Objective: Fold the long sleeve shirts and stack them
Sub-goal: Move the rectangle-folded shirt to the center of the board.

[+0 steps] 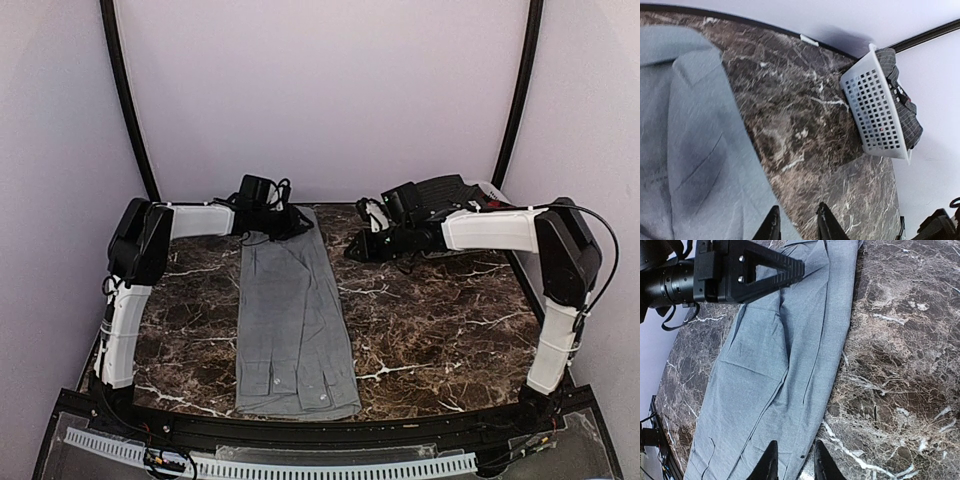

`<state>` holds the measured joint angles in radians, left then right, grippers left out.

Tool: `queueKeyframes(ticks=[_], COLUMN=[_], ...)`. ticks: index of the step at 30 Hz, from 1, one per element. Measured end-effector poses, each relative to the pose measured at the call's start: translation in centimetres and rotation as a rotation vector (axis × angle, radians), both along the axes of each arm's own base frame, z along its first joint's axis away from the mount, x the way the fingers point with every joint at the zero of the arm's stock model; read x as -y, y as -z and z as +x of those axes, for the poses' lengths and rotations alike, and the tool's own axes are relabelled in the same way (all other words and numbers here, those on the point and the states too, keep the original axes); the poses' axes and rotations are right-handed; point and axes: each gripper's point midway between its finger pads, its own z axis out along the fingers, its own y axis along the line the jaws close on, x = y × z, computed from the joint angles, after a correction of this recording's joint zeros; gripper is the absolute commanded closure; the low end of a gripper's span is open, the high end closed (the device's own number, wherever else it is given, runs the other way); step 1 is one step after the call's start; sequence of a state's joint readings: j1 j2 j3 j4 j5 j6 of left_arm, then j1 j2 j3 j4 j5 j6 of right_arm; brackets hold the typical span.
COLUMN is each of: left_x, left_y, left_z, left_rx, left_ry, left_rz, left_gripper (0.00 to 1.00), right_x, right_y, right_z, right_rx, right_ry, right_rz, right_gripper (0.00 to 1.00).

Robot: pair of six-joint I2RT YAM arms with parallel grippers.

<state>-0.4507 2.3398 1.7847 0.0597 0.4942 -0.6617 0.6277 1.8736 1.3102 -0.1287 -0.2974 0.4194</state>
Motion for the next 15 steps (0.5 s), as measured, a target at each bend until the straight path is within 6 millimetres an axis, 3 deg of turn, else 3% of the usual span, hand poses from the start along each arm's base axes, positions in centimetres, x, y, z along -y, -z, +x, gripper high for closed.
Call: queueKeyframes(ticks=[3, 5, 8, 13, 15], left_x=[0.6, 1.0, 1.4, 1.7, 1.9], left_y=[-1.6, -1.6, 0.2, 6.1, 5.8], left_z=[1.6, 2.7, 3.7, 5.1, 5.7], left_rx=[0.044, 0.061, 0.051, -0.025, -0.019], left_ry=[-0.009, -0.017, -0.027, -0.035, -0.031], left_rz=[-0.022, -0.028, -0.017, 0.005, -0.011], left_gripper=[0.76, 0.76, 0.76, 0.76, 0.76], right_x=[0.0, 0.0, 0.0, 0.1, 0.1], right_y=[0.0, 0.0, 0.0, 0.1, 0.2], right_z=[0.0, 0.0, 0.0, -0.1, -0.1], right_rx=[0.000, 0.000, -0.001, -0.004, -0.006], right_ry=[0.000, 0.000, 0.000, 0.000, 0.000], right_rz=[0.000, 0.000, -0.001, -0.003, -0.005], right_gripper=[0.77, 0.77, 0.77, 0.77, 0.77])
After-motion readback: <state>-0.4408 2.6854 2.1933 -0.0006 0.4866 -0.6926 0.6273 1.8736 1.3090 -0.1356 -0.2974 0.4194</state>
